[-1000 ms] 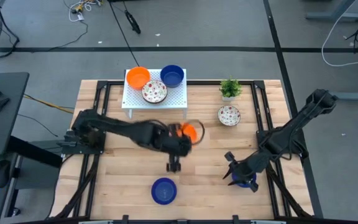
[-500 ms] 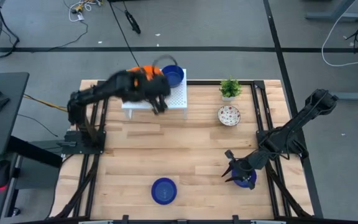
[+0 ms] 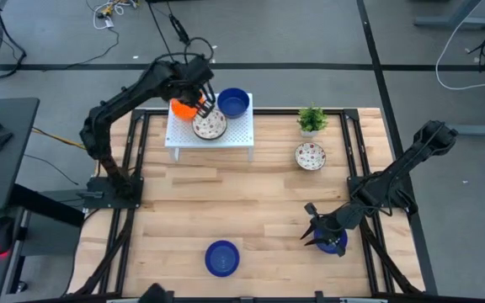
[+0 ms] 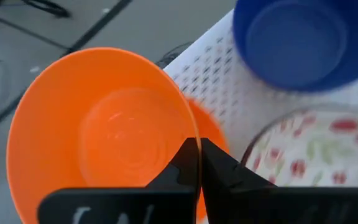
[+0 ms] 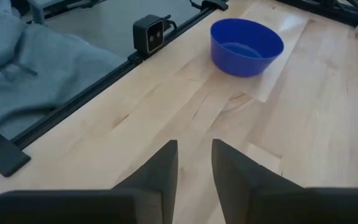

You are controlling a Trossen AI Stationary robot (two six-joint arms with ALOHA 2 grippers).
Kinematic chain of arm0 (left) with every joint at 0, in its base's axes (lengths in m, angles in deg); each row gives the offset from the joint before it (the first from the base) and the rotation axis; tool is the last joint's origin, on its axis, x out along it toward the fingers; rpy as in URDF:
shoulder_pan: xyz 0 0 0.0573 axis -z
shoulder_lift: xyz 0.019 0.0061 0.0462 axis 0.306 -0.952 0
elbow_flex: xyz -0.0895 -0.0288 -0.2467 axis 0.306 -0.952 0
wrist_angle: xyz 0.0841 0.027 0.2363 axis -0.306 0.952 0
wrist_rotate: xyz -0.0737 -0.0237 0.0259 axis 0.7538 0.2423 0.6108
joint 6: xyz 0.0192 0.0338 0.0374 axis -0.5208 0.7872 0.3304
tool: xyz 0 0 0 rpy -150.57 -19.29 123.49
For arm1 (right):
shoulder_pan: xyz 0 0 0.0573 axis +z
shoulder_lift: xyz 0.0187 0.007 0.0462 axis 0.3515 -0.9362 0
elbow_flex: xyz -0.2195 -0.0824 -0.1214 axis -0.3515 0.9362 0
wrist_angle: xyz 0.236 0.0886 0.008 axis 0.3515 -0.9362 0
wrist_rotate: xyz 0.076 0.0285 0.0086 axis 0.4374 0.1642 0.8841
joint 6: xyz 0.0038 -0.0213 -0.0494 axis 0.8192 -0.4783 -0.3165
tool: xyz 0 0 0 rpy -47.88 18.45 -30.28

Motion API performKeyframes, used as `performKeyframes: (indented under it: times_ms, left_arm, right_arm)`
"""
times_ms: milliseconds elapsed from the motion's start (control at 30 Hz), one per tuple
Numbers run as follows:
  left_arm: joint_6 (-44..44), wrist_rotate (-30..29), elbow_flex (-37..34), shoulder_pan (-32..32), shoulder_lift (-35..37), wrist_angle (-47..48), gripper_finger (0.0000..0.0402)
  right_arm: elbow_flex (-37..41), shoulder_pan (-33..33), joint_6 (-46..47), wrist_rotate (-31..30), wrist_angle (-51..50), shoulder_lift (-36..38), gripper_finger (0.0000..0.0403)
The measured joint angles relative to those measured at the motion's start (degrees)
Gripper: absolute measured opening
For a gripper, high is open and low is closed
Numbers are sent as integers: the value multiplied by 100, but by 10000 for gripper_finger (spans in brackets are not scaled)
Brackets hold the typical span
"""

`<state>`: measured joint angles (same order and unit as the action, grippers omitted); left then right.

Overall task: Pick & Place Mini bowls
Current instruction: Stack the orange bowl on top of the orange bowl on the shelf

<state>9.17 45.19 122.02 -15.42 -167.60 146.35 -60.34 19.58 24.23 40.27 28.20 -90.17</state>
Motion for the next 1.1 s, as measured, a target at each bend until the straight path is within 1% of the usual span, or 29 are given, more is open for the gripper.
performKeyframes:
  times_ms: [100,300,500,733,933,1100]
  left_arm:
    - [43,329,-248,-119,-4,-380,8]
    - [-12,307,-481,-148,-4,-348,5]
    - [-30,340,-690,-228,-2,-345,16]
    - [-24,364,-832,-270,-2,-418,11]
    - [40,686,-967,-266,-2,-525,32]
    - [39,692,-972,-266,-2,-564,50]
  right_arm:
    - [0,0,-1,0,-3,0,100]
    - [0,0,-15,0,1,0,100]
    - [0,-2,-20,0,12,0,100]
    - [0,-9,-41,-2,33,0,100]
    - [0,-11,-54,-2,36,0,100]
    - [0,-11,-64,-2,37,0,100]
